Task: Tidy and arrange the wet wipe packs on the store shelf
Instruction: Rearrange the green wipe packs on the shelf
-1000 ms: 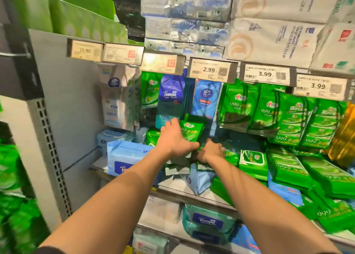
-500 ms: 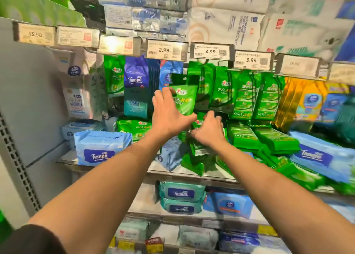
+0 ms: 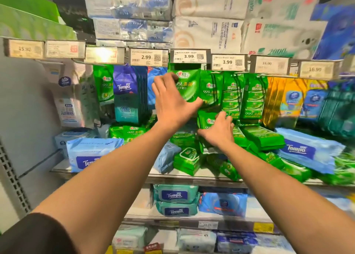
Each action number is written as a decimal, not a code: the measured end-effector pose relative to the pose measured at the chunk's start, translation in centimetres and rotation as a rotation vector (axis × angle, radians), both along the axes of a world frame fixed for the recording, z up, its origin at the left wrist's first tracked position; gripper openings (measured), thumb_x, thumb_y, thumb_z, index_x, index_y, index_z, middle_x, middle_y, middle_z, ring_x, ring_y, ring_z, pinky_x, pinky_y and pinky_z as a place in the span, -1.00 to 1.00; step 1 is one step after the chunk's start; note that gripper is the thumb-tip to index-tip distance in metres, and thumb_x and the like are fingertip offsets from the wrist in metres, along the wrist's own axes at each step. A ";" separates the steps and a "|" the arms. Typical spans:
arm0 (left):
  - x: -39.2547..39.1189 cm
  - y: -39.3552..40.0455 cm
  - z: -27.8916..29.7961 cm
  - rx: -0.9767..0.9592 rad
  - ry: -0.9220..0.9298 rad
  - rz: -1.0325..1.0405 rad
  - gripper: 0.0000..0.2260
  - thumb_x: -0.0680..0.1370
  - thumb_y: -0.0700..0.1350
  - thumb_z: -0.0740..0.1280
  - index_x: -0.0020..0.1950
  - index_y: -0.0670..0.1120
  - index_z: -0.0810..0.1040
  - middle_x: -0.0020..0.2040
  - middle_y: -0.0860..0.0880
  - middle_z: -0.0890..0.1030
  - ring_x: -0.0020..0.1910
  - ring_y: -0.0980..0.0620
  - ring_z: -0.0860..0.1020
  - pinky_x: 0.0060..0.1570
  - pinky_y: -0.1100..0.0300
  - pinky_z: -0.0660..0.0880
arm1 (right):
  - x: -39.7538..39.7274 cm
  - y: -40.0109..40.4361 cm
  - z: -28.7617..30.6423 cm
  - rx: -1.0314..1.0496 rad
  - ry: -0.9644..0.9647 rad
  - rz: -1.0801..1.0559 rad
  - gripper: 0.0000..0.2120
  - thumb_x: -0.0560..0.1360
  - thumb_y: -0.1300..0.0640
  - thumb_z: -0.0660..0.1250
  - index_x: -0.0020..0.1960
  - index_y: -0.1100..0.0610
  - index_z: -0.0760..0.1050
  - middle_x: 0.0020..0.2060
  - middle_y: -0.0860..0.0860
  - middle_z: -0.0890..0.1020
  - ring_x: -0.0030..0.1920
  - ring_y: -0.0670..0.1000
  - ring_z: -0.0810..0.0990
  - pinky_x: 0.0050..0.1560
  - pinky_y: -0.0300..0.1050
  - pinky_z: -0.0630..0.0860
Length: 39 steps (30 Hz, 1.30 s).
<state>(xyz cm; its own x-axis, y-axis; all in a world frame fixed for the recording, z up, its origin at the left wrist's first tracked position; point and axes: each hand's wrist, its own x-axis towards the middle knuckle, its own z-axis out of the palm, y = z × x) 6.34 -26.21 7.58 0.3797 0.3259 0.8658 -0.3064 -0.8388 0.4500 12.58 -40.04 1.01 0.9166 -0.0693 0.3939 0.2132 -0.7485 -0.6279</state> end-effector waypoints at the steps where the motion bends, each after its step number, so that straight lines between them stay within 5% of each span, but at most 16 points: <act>1: 0.1 0.2 0.2 0.005 0.015 0.012 -0.37 0.18 0.22 0.41 0.11 -0.04 0.29 0.06 0.03 0.24 0.09 -0.02 0.28 0.06 0.11 0.39 | 0.0 0.0 0.0 0.006 0.000 -0.002 -0.07 0.22 -0.13 0.61 0.35 0.21 0.20 0.31 0.22 0.31 0.33 0.27 0.31 0.25 0.12 0.38; 13: 2.4 -0.2 -1.2 0.032 0.125 0.058 -0.36 0.20 0.21 0.46 0.12 -0.01 0.28 0.09 -0.01 0.27 0.11 -0.04 0.28 -0.08 0.08 0.43 | 0.8 -0.6 -0.6 0.007 -0.102 0.009 -0.14 0.20 -0.17 0.60 0.27 0.15 0.23 0.24 0.16 0.33 0.27 0.22 0.33 0.21 0.14 0.40; 25: 6.7 -0.5 -1.6 0.009 0.314 0.216 -0.31 0.30 0.24 0.49 0.17 -0.22 0.39 0.17 -0.25 0.43 0.21 -0.26 0.33 0.20 -0.07 0.33 | 2.8 -1.7 -0.8 0.035 -0.218 -0.015 -0.21 0.19 -0.14 0.57 0.22 0.12 0.23 0.19 0.11 0.33 0.20 0.17 0.34 0.19 0.07 0.40; 30: 8.2 -0.1 -1.2 0.147 0.484 0.316 -0.41 0.40 0.30 0.39 0.04 -0.24 0.56 0.03 -0.26 0.57 0.07 -0.29 0.48 -0.03 -0.04 0.47 | 3.1 -2.6 -0.2 0.029 -0.234 -0.029 -0.21 0.21 -0.13 0.57 0.24 0.14 0.25 0.21 0.11 0.33 0.22 0.16 0.33 0.22 0.07 0.38; 35: 10.1 0.8 -1.3 0.291 0.656 0.309 -0.52 0.53 0.26 0.22 -0.18 -0.16 0.57 -0.23 -0.13 0.52 -0.10 -0.19 0.56 -0.15 0.08 0.33 | 2.9 -3.0 -0.1 0.002 -0.270 -0.021 -0.23 0.20 -0.11 0.56 0.24 0.12 0.25 0.19 0.09 0.32 0.21 0.15 0.33 0.22 0.06 0.39; 37: 11.2 1.0 -1.3 0.291 0.751 0.293 -0.48 0.57 0.28 0.13 -0.15 -0.15 0.57 -0.12 -0.12 0.58 -0.05 -0.17 0.54 -0.08 0.08 0.34 | 2.8 -2.9 -0.2 0.000 -0.287 -0.002 -0.24 0.21 -0.10 0.56 0.24 0.12 0.25 0.19 0.09 0.31 0.20 0.14 0.32 0.20 0.05 0.39; 39: 12.3 1.1 -1.5 0.229 0.853 0.281 -0.38 0.57 0.33 0.07 0.18 -0.17 0.57 0.19 -0.18 0.57 0.21 -0.23 0.49 0.15 0.02 0.39 | 2.8 -2.7 -0.1 0.010 -0.296 0.013 -0.24 0.22 -0.09 0.56 0.25 0.12 0.26 0.19 0.09 0.31 0.20 0.14 0.31 0.20 0.05 0.38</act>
<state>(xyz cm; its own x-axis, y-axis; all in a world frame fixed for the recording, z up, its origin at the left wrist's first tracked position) 18.69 -25.16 6.11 0.8511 0.3580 0.3841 0.2805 -0.9284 0.2439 15.42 -42.73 0.89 0.7630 -0.0631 0.6432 0.3979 -0.7384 -0.5444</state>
